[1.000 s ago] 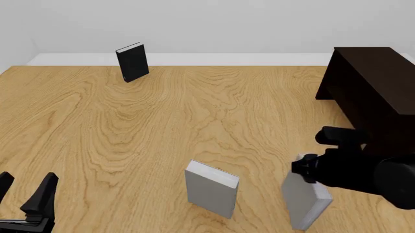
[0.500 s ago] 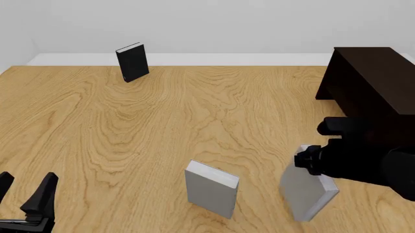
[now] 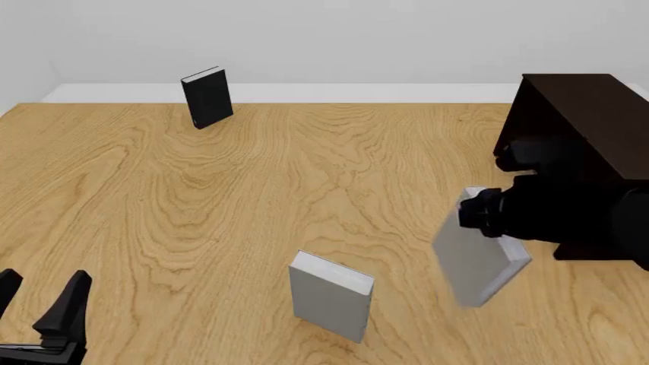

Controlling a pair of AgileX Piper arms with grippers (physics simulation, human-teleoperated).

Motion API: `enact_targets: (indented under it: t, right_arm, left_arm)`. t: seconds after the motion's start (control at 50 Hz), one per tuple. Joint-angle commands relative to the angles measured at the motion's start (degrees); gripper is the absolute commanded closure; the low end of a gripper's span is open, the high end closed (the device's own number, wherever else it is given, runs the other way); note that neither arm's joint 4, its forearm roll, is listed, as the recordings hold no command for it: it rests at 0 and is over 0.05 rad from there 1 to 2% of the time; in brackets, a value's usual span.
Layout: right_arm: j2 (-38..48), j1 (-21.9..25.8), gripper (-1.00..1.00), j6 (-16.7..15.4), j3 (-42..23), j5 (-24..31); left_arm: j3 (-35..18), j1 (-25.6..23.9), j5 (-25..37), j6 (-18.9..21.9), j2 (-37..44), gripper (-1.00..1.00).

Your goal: Pick up the book on the right and place it on the cabinet shelf.

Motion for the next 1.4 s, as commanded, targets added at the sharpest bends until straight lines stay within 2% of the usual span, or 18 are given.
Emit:
enact_targets:
  t: [0.02, 0.16, 0.26, 0.32, 0.34, 0.56, 0.7, 0.78, 0.8, 0.88, 1.0, 1.02, 1.06, 1.14, 1.26, 1.28, 1.32, 1.4]
  right_arm:
    - [0.41, -0.34, 1.00, -4.10, -5.80, 0.35]
    - [1.31, 0.75, 1.00, -5.72, -9.03, -0.24]
    - [1.65, 0.35, 1.00, -9.17, -10.15, -1.41]
    - [2.04, 0.70, 1.00, -9.58, -11.16, -1.78]
    - [1.68, 1.03, 1.00, -11.17, -11.36, -2.34]
    - [2.77, 0.61, 1.00, -14.23, -12.06, -5.76]
    - [2.79, 1.36, 1.00, -20.26, -11.60, -10.33]
    - [2.16, 0.92, 1.00, -25.70, -9.89, -13.50]
    - [2.10, 0.51, 1.00, -25.31, -9.93, -13.90]
    - [1.33, 0.81, 1.00, -27.99, -7.96, -16.58]
    - [0.37, 1.90, 1.00, -34.44, -3.42, -21.55]
    - [0.32, 1.94, 1.00, -36.77, -2.29, -22.78]
    - [-0.36, 1.62, 1.00, -37.74, -1.75, -24.83]
    - [0.11, 0.85, 1.00, -42.51, 0.78, -28.49]
    - [0.63, 1.20, 1.00, -53.31, 7.42, -36.92]
    - [0.76, 1.36, 1.00, -54.40, 8.20, -37.99]
    - [1.00, 1.16, 1.00, -54.05, 8.35, -38.13]
    - [1.82, 1.23, 1.00, -58.52, 11.07, -42.54]
  left_arm:
    - [0.00, -0.28, -0.17, 0.67, 0.15, -1.00]
    - [0.00, -0.30, -0.24, 0.79, 0.15, -1.00]
    - [-0.01, -0.44, -0.01, 1.12, -0.15, -1.00]
    - [-0.01, -0.41, -0.11, 1.09, -0.07, -1.00]
    - [-0.01, -0.42, -0.04, 1.17, -0.15, -1.00]
    - [0.00, -0.63, 0.12, 1.36, -0.45, -1.00]
    - [0.00, -0.66, 0.01, 1.50, -0.43, -1.00]
    - [-0.01, -0.72, -0.05, 1.72, -0.53, -1.00]
    - [-0.01, -0.73, -0.03, 1.70, -0.54, -1.00]
    - [-0.01, -0.68, 0.02, 1.59, -0.65, -1.00]
    - [-0.03, -0.67, -0.08, 1.50, -0.66, -1.00]
    - [-0.03, -0.68, -0.08, 1.50, -0.66, -1.00]
    - [-0.03, -0.77, -0.05, 1.58, -0.70, -1.00]
    - [-0.05, -0.68, -0.02, 1.42, -0.71, -1.00]
    - [-0.02, -0.68, 0.05, 1.32, -0.72, -1.00]
    - [-0.02, -0.69, 0.05, 1.33, -0.71, -1.00]
    - [-0.01, -0.67, 0.08, 1.28, -0.69, -1.00]
    - [0.00, -0.59, 0.09, 1.20, -0.63, -1.00]
